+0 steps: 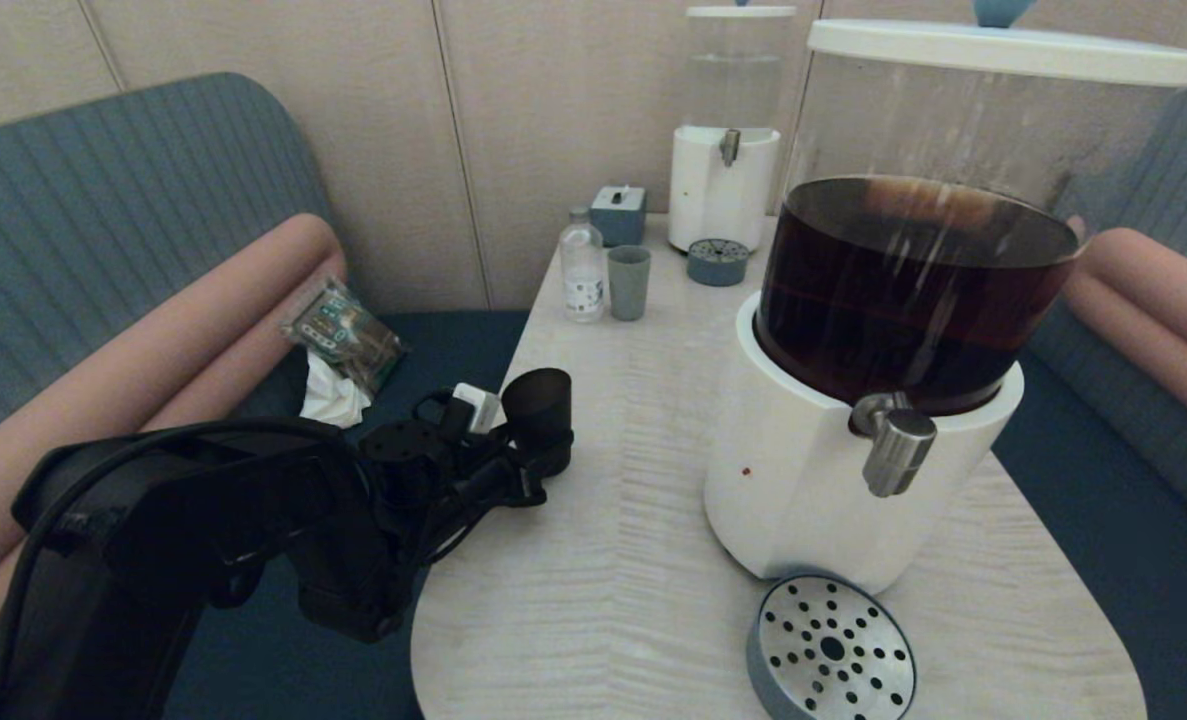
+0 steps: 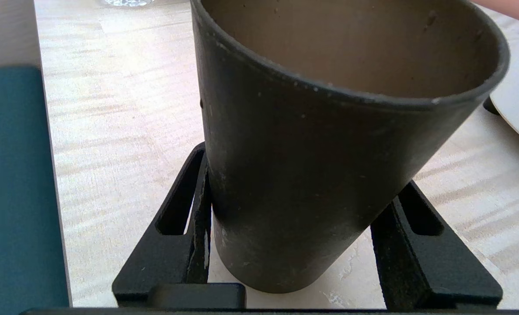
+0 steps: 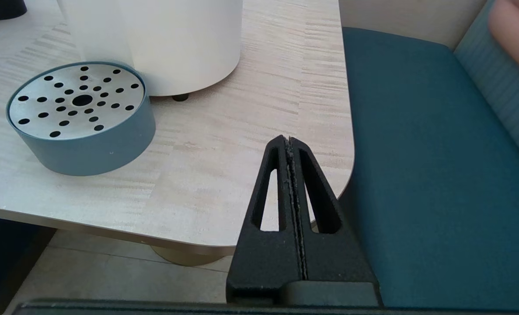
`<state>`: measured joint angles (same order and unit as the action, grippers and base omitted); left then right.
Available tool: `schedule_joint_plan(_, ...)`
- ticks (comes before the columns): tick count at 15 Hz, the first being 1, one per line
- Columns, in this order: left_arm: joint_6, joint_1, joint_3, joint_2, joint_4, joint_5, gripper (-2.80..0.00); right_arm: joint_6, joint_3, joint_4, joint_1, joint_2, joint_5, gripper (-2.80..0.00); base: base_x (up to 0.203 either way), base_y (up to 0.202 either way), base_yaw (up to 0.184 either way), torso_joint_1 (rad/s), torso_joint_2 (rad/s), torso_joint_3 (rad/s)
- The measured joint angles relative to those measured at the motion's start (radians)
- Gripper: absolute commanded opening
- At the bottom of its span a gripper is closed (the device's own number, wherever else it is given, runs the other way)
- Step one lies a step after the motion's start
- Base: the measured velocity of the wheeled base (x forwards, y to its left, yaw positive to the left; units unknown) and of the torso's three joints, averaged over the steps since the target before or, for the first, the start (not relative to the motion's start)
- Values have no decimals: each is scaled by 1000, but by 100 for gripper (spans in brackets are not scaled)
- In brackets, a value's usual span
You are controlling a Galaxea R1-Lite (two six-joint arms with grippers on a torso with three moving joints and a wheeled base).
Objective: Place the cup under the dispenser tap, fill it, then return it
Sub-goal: Place the cup next to the water dispenser
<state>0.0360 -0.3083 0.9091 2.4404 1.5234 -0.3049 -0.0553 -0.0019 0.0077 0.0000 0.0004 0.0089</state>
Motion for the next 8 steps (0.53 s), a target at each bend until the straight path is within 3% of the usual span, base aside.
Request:
schedule_joint_plan(2, 0, 0, -1, -1, -1, 0, -280, 0, 0, 0, 0, 0, 0, -280, 0, 0, 0, 0, 0, 0)
schedule_joint_plan(3, -1, 0, -1, -1, -1, 0, 0, 0, 0, 0, 0, 0, 0, -280, 0, 0, 0, 0, 0, 0)
schedule_joint_plan(8, 1, -1, -2, 5, -13, -2, 0, 0, 0, 0, 0, 0, 0, -280, 0, 0, 0, 0, 0, 0)
